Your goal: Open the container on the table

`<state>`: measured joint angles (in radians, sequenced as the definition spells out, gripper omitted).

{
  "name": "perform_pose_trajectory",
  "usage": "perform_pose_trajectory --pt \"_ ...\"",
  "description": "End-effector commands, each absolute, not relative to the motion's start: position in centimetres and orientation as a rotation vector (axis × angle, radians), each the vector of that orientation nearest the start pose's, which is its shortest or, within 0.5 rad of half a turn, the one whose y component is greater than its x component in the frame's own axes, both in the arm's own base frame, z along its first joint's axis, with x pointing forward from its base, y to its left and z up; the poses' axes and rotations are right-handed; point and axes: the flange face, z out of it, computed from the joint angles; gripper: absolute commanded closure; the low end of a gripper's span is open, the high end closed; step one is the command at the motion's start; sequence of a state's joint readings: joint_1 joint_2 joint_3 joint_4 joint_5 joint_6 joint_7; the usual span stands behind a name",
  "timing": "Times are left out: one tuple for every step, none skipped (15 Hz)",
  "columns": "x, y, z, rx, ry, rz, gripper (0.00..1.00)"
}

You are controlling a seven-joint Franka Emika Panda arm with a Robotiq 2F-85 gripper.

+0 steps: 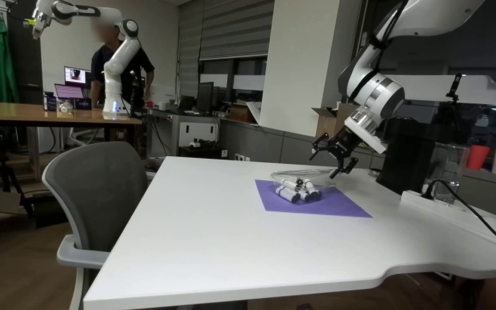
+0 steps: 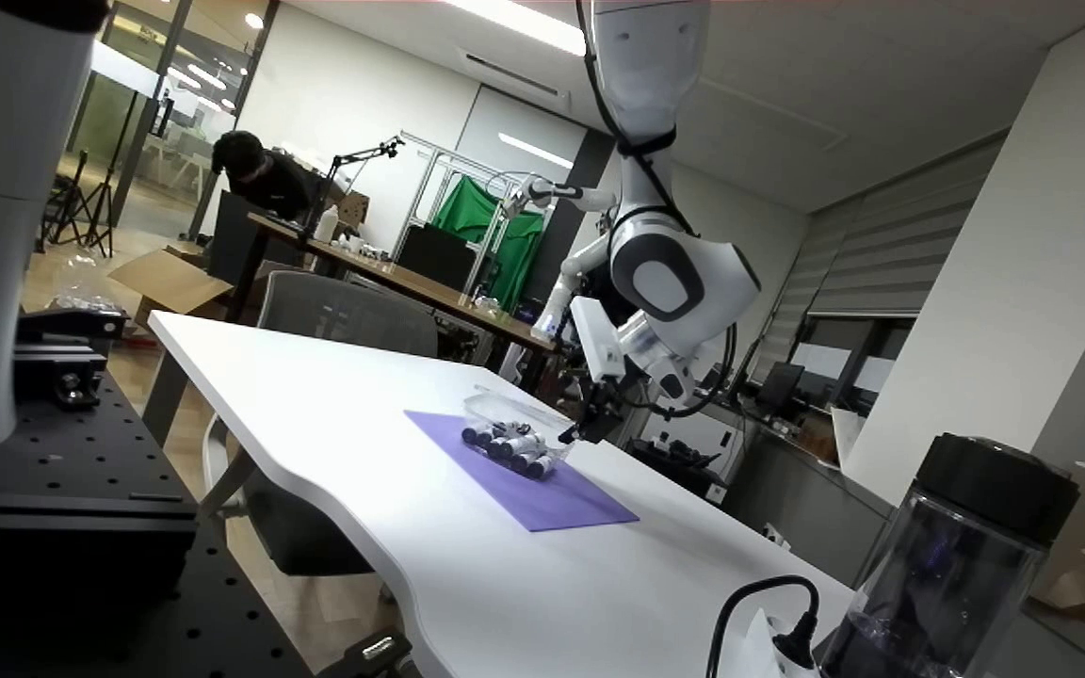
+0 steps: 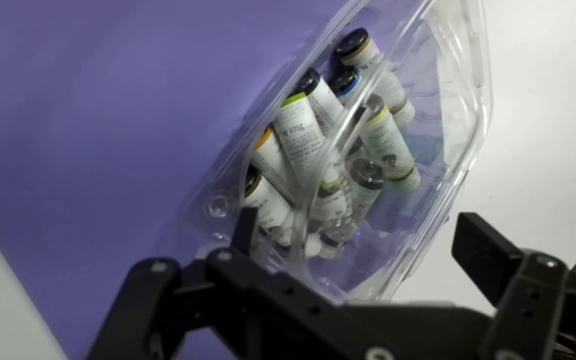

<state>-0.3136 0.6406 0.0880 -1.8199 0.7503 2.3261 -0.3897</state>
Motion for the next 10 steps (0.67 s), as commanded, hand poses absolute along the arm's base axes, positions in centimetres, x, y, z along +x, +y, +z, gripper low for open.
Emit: perform_pose_trajectory --pt "62.8 -12.2 19.6 -2.432 0.637 -0.074 0.0" --pt "62.8 -11.7 19.8 -2.414 0.661 -0.085 0.0" --pt "62.8 -11.2 20.1 -2.392 0.696 -0.094 0.0" --pt "62.9 -10.7 20.4 -2.376 0.71 -0.121 0.0" --pt "62.9 -10.1 20.8 -2.364 0.717 -0.155 0.0" --pt "62.9 -9.4 21.1 -2.35 0.727 -0.196 0.0" --pt "63.0 -8.7 21.5 -2.336 0.742 -0.238 0.0" --pt "63.0 -7.9 21.8 -2.318 0.761 -0.278 0.0" --pt "63.0 -7.0 22.1 -2.301 0.782 -0.322 0.0" --pt "63.1 -6.0 22.4 -2.287 0.796 -0.35 0.0"
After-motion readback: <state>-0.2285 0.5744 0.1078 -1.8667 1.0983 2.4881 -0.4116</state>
